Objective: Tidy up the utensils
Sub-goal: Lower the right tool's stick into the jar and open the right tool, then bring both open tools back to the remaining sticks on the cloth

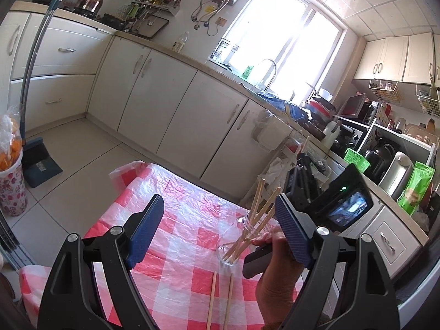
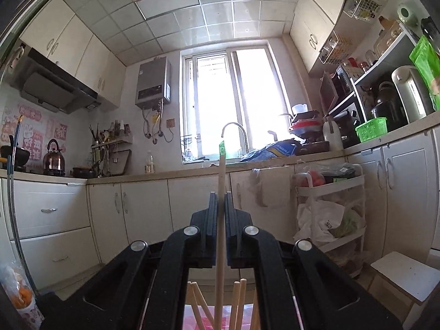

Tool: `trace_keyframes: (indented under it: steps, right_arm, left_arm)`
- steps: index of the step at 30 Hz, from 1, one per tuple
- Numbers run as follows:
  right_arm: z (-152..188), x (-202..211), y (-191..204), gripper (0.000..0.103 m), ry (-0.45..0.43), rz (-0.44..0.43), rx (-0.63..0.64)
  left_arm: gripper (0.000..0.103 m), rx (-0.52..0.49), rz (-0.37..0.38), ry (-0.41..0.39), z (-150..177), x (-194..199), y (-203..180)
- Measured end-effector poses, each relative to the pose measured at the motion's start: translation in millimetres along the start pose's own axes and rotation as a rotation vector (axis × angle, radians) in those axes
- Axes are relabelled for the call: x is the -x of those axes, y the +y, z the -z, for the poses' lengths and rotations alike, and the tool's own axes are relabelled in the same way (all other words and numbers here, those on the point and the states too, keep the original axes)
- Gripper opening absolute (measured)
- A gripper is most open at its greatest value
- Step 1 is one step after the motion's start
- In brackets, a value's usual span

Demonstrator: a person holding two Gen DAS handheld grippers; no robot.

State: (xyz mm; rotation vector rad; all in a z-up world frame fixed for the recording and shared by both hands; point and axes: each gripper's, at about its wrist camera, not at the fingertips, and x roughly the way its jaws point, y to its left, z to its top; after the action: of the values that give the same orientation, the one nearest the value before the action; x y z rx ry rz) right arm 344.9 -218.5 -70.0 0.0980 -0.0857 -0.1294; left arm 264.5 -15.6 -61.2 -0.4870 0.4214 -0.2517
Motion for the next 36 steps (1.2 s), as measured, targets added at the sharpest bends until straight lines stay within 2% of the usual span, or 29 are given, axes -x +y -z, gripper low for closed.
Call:
trace_keyframes:
  steps: [6, 12, 15, 16, 17, 19, 24, 26, 28, 31, 36]
  right_arm:
    - [28, -4, -3, 0.006, 0.075, 0.003, 0.009]
    - [47, 16, 3, 0.006, 0.133, -0.022, 0.052]
    - [46, 26, 7, 0.007, 0.156, -0.036, 0.081]
    - [45, 27, 6, 0.009, 0.167, -0.029, 0.086]
    - [44, 28, 5, 0.018, 0.176, -0.030, 0.084]
    - [37, 32, 3, 0.029, 0.186, -0.033, 0.076]
    - [-9, 57, 3, 0.031, 0.128, -0.069, 0.075]
    - [-28, 73, -3, 0.046, 0.120, -0.066, 0.057]
    - [-39, 88, -13, 0.056, 0.167, -0.059, 0.033]
    - [-33, 105, -25, 0.066, 0.306, -0.049, 0.015]
    - [6, 135, -43, 0.066, 0.529, -0.037, -0.004]
  left_arm:
    - [0.079, -0.008, -0.003, 0.007, 1, -3, -2]
    - [0.079, -0.021, -0.033, 0.003, 3, -6, -3]
    - [0.079, -0.030, -0.056, -0.006, 4, -6, -3]
    - [0.079, -0.035, -0.064, -0.008, 4, -6, -4]
    - [0.079, -0.039, -0.070, -0.010, 4, -5, -4]
    - [0.079, -0.052, -0.081, -0.012, 5, -5, -6]
    - [0.079, -0.082, -0.110, -0.017, 8, -3, -10]
    - [0.079, -0.096, -0.123, -0.013, 9, -4, -13]
    - [0.079, -0.108, -0.136, -0.014, 9, -3, -13]
    - [0.081, -0.135, -0.162, 0.005, 12, -5, -15]
    - [0.082, -0.170, -0.199, 0.022, 16, -4, -22]
